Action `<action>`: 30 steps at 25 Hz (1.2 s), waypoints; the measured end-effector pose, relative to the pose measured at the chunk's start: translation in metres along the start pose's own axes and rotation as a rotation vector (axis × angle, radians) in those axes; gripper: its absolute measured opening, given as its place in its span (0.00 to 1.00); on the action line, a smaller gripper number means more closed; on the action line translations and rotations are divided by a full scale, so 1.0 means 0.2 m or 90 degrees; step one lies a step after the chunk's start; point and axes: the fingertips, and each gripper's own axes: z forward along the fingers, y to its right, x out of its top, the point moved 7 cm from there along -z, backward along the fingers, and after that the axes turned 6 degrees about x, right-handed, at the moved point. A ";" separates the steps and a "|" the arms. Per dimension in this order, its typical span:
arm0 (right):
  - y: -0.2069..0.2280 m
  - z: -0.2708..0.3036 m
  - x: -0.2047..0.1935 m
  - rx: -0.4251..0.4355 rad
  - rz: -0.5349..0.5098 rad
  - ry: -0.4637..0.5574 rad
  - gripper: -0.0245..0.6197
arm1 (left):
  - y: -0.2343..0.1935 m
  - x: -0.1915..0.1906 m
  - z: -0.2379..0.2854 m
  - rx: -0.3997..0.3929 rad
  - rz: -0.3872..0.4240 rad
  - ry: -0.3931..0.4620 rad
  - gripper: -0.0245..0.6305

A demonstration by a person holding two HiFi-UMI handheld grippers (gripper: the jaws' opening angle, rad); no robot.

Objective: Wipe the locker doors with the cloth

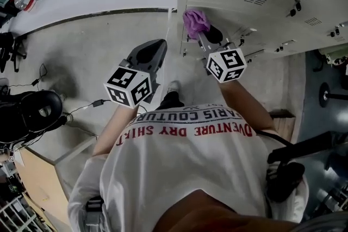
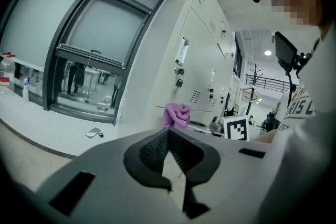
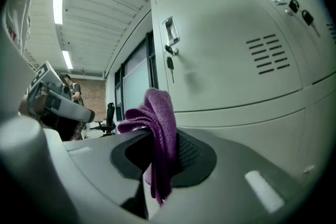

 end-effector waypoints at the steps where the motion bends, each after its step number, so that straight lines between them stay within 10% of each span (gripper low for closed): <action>1: 0.02 0.05 -0.05 -0.006 0.000 -0.008 0.13 | -0.03 -0.01 0.01 0.004 -0.006 -0.006 0.04; 30: 0.30 0.17 -0.28 -0.111 0.051 -0.020 0.13 | -0.22 0.01 0.20 0.033 -0.030 -0.047 0.04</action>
